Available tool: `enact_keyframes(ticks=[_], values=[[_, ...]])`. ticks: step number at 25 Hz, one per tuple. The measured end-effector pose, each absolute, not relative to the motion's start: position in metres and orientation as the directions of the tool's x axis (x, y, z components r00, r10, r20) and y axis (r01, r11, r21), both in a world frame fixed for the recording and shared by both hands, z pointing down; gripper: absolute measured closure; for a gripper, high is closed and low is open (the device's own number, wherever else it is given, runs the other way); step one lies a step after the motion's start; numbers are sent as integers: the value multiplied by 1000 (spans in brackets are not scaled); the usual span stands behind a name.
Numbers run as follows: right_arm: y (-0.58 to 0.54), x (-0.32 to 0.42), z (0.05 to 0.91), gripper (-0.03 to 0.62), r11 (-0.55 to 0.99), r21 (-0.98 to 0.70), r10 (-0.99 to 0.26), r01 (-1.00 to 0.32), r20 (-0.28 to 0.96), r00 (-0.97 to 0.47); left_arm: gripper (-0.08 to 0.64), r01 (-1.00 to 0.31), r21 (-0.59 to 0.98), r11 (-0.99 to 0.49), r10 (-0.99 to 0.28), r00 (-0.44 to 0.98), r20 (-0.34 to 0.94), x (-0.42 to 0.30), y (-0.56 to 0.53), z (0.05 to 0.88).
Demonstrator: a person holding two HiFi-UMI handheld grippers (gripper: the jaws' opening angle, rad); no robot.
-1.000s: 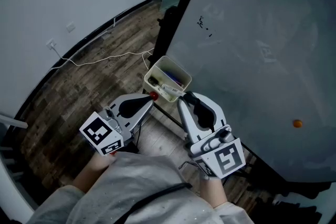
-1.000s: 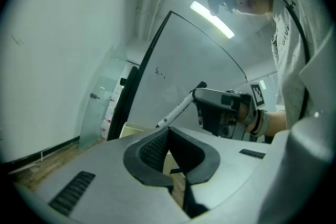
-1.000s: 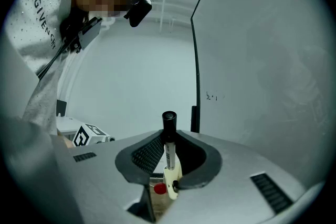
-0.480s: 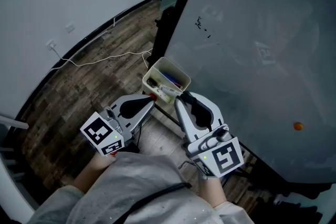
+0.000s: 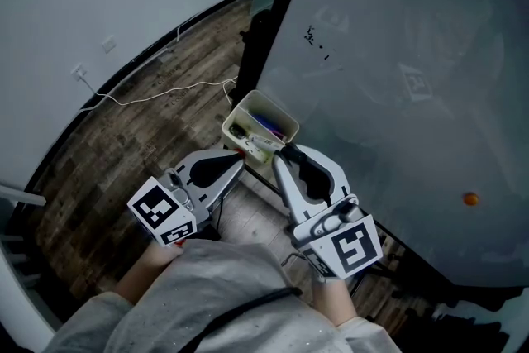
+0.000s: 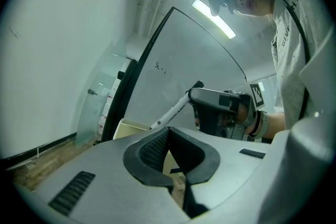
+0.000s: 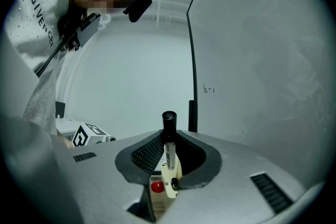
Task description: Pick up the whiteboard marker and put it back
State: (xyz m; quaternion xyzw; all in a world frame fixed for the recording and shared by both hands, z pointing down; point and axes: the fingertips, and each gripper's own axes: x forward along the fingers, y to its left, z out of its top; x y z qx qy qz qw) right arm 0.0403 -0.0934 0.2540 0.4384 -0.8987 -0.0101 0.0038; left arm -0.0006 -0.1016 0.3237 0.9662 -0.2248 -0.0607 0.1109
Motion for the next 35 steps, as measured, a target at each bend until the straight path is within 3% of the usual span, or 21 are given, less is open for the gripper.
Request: enact_keyframes(ticks=[35], values=[[-115,44,316,514,510,28,-854,-860,136,-502,545,-297,325,-898,-297,954,52,49,-78,388]])
